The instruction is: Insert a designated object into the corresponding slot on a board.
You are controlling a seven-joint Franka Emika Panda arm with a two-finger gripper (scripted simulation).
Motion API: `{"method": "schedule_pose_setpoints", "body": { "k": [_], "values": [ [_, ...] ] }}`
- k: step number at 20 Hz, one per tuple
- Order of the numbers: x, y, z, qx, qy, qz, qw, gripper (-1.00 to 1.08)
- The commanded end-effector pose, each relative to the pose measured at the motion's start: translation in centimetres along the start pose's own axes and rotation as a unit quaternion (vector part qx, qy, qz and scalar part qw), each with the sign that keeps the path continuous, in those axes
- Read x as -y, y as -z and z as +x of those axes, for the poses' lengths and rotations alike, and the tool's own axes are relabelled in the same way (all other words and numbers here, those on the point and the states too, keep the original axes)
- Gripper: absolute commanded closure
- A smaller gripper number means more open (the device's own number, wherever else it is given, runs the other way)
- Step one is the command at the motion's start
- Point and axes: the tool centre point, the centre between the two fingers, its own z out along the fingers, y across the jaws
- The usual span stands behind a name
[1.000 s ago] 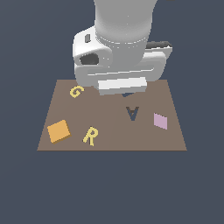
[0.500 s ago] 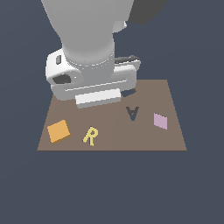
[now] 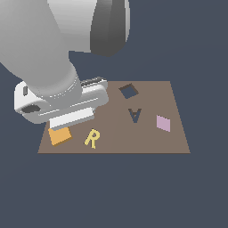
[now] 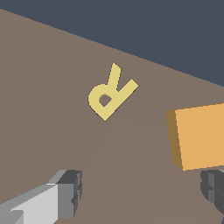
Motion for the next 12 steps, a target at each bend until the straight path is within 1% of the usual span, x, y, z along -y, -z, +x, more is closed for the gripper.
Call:
{"method": "schedule_pose_setpoints", "body": {
  "k": [1, 6, 12],
  "values": [
    [-1.9, -0.8, 0.3, -0.001, 0.017, 0.0, 0.9999, -0.92],
    [-4.7, -2.0, 1.1, -0.002, 0.042, -0.001, 0.9991, -0.92],
    [-6.7, -2.9, 1.8, -0.003, 0.06, -0.001, 0.9982, -0.92]
  ]
}}
